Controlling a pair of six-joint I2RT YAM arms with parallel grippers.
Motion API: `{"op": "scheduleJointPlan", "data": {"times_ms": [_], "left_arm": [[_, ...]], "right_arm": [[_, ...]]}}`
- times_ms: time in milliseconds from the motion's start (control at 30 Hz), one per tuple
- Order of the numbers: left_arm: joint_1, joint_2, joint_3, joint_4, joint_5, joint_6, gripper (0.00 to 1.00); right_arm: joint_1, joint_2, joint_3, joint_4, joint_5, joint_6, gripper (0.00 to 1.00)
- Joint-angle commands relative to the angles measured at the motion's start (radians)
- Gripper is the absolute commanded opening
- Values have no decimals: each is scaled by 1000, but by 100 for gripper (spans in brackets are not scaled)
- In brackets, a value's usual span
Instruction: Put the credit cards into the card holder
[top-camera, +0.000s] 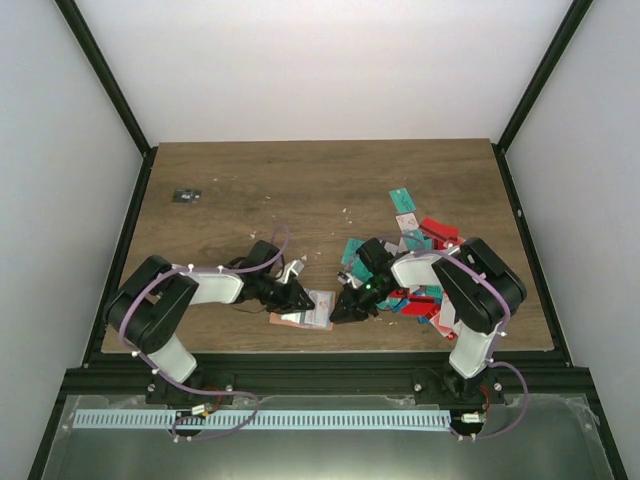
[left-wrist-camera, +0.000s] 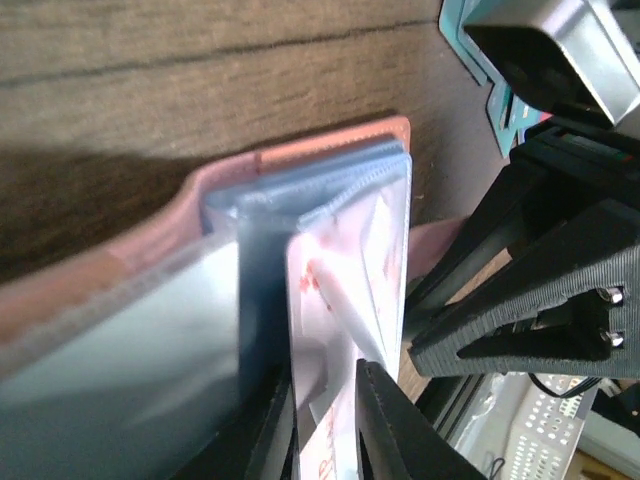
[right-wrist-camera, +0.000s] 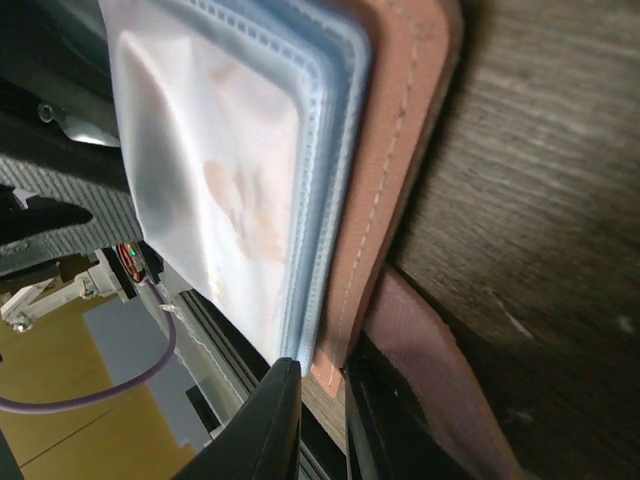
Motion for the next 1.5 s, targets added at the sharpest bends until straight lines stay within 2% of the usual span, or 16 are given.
{"op": "scheduleJointPlan", "data": {"times_ms": [0,233,400,500,633,867,967,1100,1467], "left_arm": [[-14,-54,23,-188,-39,55,23],[-13,-162,59,-337,-96,82,43],[-13,-225,92,-465,-137,111,57],[-13,-264,122,-538,-169,133,65],[-13,-284,177,-629,-234,162,67],[-13,-262,255,-688,-312,202,56],[-13,-245,260,-686,-328,218,47],[-13,-218,240,-643,-319,225,36],[-14,-108,237,-551,-244,277,9]], "right_arm": [[4,0,20,-29,122,-31,16],[3,-53,32,-72,142,-59,19],[3,-93,37,-93,136,-67,27],[3,-118,48,-114,137,-69,34],[3,-146,73,-141,135,-69,50],[3,-197,110,-150,121,-9,62],[4,-219,101,-119,111,35,64],[3,-232,61,-55,115,103,64],[3,-146,50,-1,96,82,57]]}}
